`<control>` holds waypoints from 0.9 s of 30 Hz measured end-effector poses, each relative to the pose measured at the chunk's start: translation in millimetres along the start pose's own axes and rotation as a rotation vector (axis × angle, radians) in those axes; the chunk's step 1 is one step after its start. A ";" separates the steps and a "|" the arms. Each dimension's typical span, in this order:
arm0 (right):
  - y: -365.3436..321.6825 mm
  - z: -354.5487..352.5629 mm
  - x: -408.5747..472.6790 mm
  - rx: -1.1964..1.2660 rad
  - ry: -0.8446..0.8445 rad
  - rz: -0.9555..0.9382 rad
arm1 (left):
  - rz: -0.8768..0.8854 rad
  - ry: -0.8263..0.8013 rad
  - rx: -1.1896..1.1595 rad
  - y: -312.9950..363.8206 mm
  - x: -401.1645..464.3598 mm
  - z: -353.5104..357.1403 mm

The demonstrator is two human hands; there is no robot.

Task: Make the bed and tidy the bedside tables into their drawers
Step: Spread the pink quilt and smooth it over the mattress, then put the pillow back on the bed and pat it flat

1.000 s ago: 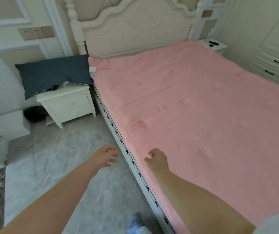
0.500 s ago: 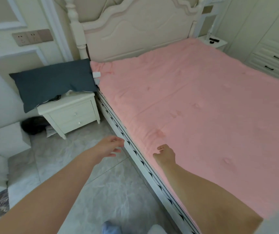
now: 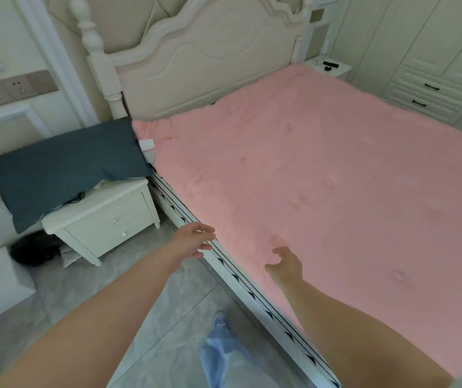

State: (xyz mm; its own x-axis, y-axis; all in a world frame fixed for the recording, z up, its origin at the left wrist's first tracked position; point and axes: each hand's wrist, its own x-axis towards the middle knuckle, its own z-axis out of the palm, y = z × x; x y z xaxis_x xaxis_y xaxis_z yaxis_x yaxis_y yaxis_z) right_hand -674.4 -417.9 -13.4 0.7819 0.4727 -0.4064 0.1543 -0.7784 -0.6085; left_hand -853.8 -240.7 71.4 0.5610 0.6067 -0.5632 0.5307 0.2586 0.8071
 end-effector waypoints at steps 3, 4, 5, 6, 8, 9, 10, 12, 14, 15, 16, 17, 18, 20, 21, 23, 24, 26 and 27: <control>-25.4 19.5 35.8 0.028 0.001 0.039 | -0.014 -0.006 0.036 19.1 35.8 -24.4; -33.4 28.1 47.5 0.028 -0.006 0.049 | -0.020 -0.010 0.068 26.5 47.9 -32.6; -45.9 37.9 62.6 0.035 -0.017 0.050 | -0.025 -0.006 0.087 36.5 64.1 -44.2; -55.8 45.3 71.9 0.037 -0.036 0.054 | -0.025 0.003 0.098 45.1 75.9 -53.1; -83.8 60.5 93.0 0.029 -0.086 0.066 | -0.042 0.035 0.109 62.8 103.6 -77.0; -96.8 65.0 101.3 0.020 -0.105 0.061 | -0.053 0.046 0.111 69.9 113.7 -85.7; -108.7 69.2 109.6 0.016 -0.117 0.050 | -0.060 0.056 0.109 75.4 122.3 -93.0; -139.5 72.9 133.6 0.001 -0.125 0.006 | -0.058 0.079 0.092 86.3 143.1 -109.2; -174.6 75.6 157.6 -0.015 -0.131 -0.030 | -0.063 0.098 0.066 96.0 160.2 -127.8; -189.7 76.2 164.6 -0.014 -0.137 -0.047 | -0.069 0.100 0.048 99.1 167.1 -135.4; -205.0 79.5 174.1 -0.013 -0.141 -0.063 | -0.075 0.102 0.031 102.6 177.1 -145.0; -218.2 82.2 181.2 -0.012 -0.146 -0.077 | -0.079 0.104 0.020 105.8 185.1 -153.4; -228.2 84.8 187.4 -0.008 -0.147 -0.084 | -0.081 0.105 0.015 108.8 190.8 -160.4; -252.7 95.6 204.4 -0.001 -0.145 -0.090 | -0.085 0.106 0.016 116.4 209.2 -181.3; -261.8 100.0 210.0 -0.002 -0.145 -0.092 | -0.087 0.106 0.018 119.4 215.6 -189.7; -277.7 116.7 223.1 -0.007 -0.139 -0.086 | -0.088 0.100 0.018 123.1 233.8 -212.5; -283.1 123.8 228.3 -0.010 -0.134 -0.081 | -0.087 0.097 0.020 124.2 241.7 -222.5; -297.7 142.9 239.8 -0.021 -0.131 -0.047 | -0.084 0.081 0.043 126.8 261.8 -249.7; -307.1 153.1 245.2 -0.040 -0.134 -0.026 | -0.083 0.062 0.064 128.6 271.8 -265.8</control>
State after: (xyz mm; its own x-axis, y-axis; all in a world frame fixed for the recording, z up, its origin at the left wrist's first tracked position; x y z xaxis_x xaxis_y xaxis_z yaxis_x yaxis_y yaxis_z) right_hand -622.4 0.3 -30.5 0.6899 0.5418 -0.4801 0.1993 -0.7797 -0.5936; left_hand -801.9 157.3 69.1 0.4737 0.6311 -0.6142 0.6144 0.2628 0.7439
